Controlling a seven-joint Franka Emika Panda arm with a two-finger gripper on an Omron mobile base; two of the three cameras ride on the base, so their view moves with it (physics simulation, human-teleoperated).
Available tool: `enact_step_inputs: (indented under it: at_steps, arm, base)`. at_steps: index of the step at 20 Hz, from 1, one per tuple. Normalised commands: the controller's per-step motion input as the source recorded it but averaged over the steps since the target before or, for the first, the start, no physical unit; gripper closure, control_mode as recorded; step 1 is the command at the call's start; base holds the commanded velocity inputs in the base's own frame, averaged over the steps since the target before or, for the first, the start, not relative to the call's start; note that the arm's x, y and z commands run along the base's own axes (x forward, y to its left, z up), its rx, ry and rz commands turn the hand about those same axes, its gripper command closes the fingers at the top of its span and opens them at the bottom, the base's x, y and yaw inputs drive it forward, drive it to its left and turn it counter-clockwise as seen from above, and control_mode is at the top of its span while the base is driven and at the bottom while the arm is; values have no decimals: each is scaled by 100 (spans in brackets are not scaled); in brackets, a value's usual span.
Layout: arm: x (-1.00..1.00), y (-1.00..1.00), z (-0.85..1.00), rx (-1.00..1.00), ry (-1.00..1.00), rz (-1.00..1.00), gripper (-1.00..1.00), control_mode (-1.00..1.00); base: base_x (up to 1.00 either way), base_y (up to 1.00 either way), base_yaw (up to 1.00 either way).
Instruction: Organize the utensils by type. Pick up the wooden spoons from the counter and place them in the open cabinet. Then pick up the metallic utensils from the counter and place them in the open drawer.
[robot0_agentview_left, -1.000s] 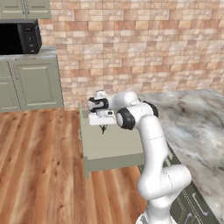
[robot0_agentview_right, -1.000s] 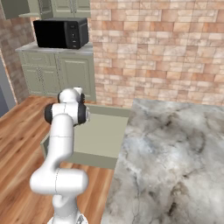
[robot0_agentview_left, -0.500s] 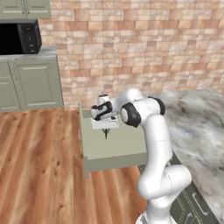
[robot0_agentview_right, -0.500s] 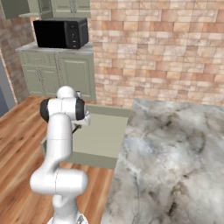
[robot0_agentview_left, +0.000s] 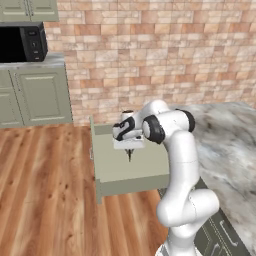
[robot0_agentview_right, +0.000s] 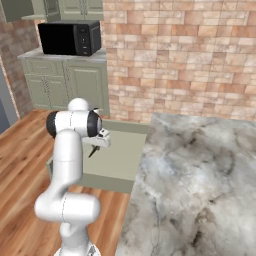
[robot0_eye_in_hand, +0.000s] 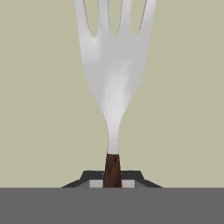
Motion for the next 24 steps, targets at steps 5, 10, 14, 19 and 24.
enact_step_inputs:
  at_steps: [5, 10, 14, 19, 24]
  arm:
    - [1, -32, -12, 1, 0, 0, 100, -100]
    - [13, -26, -19, 0, -2, 0, 100, -100]
    - [21, -27, -17, 0, -4, 0, 100, -100]
    - [30, -17, -20, 0, -5, 0, 100, -100]
    - [24, 0, -35, 0, -5, 0, 100, -100]
  base:
    - [0, 0, 0]
    - [0, 0, 0]
    - [0, 0, 0]
    - [0, 0, 0]
    - [0, 0, 0]
